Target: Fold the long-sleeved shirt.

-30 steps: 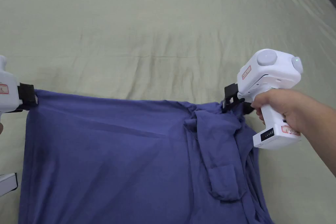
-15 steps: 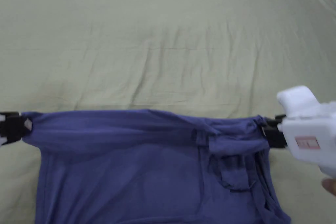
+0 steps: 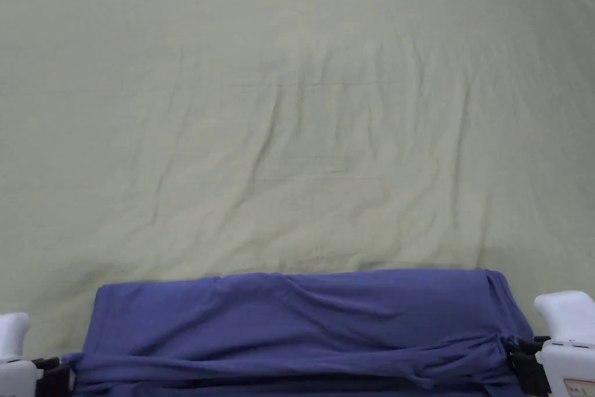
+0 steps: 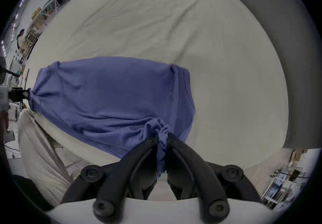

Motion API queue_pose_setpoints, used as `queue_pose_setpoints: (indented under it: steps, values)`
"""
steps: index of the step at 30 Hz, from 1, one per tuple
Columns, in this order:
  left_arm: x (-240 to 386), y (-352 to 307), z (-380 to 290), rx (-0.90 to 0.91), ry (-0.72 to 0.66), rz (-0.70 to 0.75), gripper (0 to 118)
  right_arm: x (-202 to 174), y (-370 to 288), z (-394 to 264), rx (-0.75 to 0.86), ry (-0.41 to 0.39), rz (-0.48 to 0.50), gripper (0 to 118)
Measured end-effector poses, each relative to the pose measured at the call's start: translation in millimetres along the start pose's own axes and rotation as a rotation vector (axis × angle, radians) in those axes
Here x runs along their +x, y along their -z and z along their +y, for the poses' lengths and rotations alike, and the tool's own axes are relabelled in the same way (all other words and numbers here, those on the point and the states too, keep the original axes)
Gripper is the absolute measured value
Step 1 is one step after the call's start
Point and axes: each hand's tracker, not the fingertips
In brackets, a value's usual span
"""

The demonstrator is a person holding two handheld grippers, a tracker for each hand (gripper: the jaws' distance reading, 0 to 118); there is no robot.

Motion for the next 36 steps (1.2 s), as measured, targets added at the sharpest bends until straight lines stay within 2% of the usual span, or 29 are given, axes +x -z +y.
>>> queue_pose_setpoints:
  steps: [4, 11, 13, 14, 15, 16, 17, 18, 20, 21, 23, 24, 25, 26, 27, 28, 29, 31, 32, 34, 36]
  values:
    - [7, 25, -2, -0.044, 0.008, 0.011, 2, -1, 28, 0, -0.063, -0.006, -0.013, 10]
    - [9, 39, 5, -0.064, 0.038, 0.060, 2, -7, 42, -3, -0.043, 0.023, -0.044, 10]
    - [6, 26, 7, -0.062, -0.018, 0.044, 4, -2, 36, -1, -0.043, -0.006, -0.036, 19]
    - [2, 13, 9, -0.027, -0.066, -0.004, 9, 2, 27, 1, -0.049, -0.008, -0.042, 35]
    - [-3, -4, 9, 0.015, -0.105, -0.051, 18, 7, 14, 1, -0.056, -0.008, -0.122, 79]
    - [-2, -23, 9, 0.070, -0.126, -0.077, 44, 8, -1, 2, -0.039, -0.024, -0.222, 111]
    - [-2, -39, 9, 0.133, -0.128, -0.081, 91, 9, -18, 1, 0.026, -0.032, -0.242, 118]
    - [0, -49, 8, 0.174, -0.124, -0.074, 118, 9, -36, -4, 0.162, -0.054, -0.215, 116]
    - [10, -59, 6, 0.274, -0.122, -0.107, 118, 6, -66, -5, 0.169, -0.029, -0.201, 118]
    - [13, -57, 6, 0.261, -0.117, -0.143, 118, 3, -71, -6, 0.184, -0.009, -0.176, 118]
    - [22, -52, 6, 0.213, -0.125, -0.189, 118, -8, -77, 9, 0.208, 0.042, -0.072, 118]
    - [22, -58, 5, 0.164, -0.114, -0.215, 118, -12, -74, 9, 0.202, 0.072, -0.017, 114]
    - [27, -50, 5, 0.102, -0.105, -0.219, 117, -15, -69, 9, 0.201, 0.104, 0.053, 92]
    - [31, -43, 3, 0.057, -0.098, -0.199, 95, -18, -66, 7, 0.191, 0.133, 0.127, 34]
    - [33, -39, 0, 0.060, -0.089, -0.208, 24, -20, -57, 12, 0.168, 0.145, 0.191, 2]
    - [32, -27, -4, 0.065, -0.092, -0.218, 0, -25, -49, 11, 0.139, 0.163, 0.248, 2]
    - [31, -20, -7, 0.056, -0.110, -0.227, 0, -33, -48, 9, 0.149, 0.158, 0.252, 2]
    - [16, -14, -6, 0.025, -0.151, -0.337, 0, -53, -45, 4, 0.150, 0.010, 0.255, 2]
    - [2, -11, -4, 0.037, -0.197, -0.418, 0, -61, -47, 3, 0.156, -0.027, 0.296, 2]
    - [-34, -2, 3, 0.044, -0.314, -0.589, 0, -67, -48, 4, 0.155, -0.047, 0.410, 2]
    - [-67, 9, 13, 0.038, -0.390, -0.759, 0, -64, -48, 5, 0.167, -0.028, 0.507, 2]
